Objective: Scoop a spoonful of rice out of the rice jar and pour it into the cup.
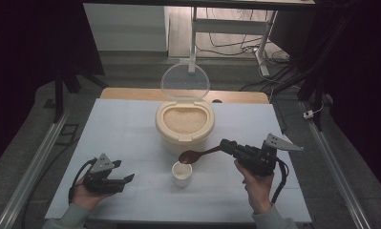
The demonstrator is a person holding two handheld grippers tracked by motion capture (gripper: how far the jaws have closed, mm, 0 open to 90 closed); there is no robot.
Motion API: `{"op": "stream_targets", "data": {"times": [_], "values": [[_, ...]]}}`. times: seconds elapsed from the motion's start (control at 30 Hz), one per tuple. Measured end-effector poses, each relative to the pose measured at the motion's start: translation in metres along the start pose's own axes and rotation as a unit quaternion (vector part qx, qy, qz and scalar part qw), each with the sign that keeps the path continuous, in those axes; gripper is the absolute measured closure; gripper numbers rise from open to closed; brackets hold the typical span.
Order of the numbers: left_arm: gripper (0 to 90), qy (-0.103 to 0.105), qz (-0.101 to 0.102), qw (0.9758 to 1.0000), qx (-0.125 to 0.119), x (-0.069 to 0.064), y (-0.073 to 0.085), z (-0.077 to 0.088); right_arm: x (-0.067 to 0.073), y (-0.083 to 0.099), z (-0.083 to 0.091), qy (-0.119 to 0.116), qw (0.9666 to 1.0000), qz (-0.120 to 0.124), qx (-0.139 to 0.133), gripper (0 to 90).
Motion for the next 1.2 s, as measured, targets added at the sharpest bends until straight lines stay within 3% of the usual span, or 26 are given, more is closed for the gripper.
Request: {"op": "stream_targets", "data": {"times": [0.37, 0.73, 0.77, 0.87, 0.93, 1.2], "values": [[26.3, 0.001, 0.001, 1.0000, 0.006, 0.004, 0.001, -0.001, -0.007, -0.030, 0.000, 0.018, 0.9993, 0.016, -0.029, 83.0], [25.6, 0.004, -0.001, 0.9999, 0.012, 0.003, 0.001, -0.002, -0.033, -0.062, -0.015, 0.065, 0.9970, 0.029, -0.029, 83.0], [25.5, 0.004, -0.001, 0.9999, 0.012, 0.003, 0.001, -0.002, -0.038, -0.065, -0.018, 0.080, 0.9960, 0.033, -0.025, 83.0], [25.5, 0.005, -0.002, 0.9999, 0.013, 0.002, 0.001, -0.003, -0.042, -0.067, -0.022, 0.093, 0.9949, 0.037, -0.017, 83.0], [25.4, 0.005, -0.002, 0.9999, 0.015, 0.002, 0.001, -0.003, -0.048, -0.069, -0.029, 0.112, 0.9924, 0.050, 0.001, 83.0], [25.1, 0.008, -0.002, 0.9998, 0.019, 0.003, 0.002, -0.004, -0.056, -0.068, -0.048, 0.146, 0.9849, 0.082, 0.043, 82.9]]}}
Point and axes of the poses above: each handheld gripper's, and its own axes: z roughly backward along the jaws, y roughly out of its underside, x roughly to its left, the point moved 2 cm from there along -z, roughly forward along the jaws, and after that the axes turned 14 degrees about z, right-handed, at the moved point
